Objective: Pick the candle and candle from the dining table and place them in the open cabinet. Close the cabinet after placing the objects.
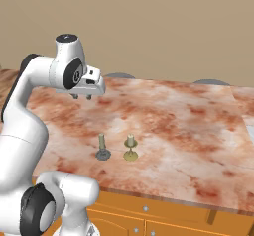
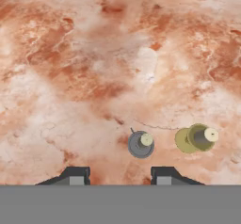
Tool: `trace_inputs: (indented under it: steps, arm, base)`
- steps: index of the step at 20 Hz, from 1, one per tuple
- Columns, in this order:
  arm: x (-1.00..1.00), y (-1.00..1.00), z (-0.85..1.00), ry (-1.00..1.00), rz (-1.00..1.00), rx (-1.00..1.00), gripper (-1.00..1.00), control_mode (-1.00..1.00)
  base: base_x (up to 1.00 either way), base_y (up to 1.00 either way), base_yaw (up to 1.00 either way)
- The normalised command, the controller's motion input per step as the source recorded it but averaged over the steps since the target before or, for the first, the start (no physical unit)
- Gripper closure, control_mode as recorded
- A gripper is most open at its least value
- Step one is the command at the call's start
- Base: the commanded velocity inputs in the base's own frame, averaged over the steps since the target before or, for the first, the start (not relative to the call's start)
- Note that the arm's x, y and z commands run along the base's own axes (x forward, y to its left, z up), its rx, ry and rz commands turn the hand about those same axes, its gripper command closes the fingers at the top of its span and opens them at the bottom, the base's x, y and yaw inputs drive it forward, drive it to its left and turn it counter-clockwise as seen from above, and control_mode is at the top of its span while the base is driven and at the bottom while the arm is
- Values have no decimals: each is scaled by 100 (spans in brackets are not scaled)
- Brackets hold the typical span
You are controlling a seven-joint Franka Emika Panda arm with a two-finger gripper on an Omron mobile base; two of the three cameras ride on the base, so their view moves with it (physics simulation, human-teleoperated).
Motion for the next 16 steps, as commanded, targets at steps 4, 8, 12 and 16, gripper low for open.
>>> trace_inputs:
  steps: [4, 8, 12, 16]
  arm:
    - [-5, 2, 0, 0, 0, 0, -100, -100]
    - [-20, 0, -8, -1, -1, 0, -100, -100]
    - [-52, -29, -17, -2, -8, 1, -100, -100]
    - [-46, -37, -16, 0, -8, 2, -100, -100]
  base:
    - [0, 0, 0]
    - [0, 0, 0]
    - [0, 0, 0]
    - [0, 0, 0]
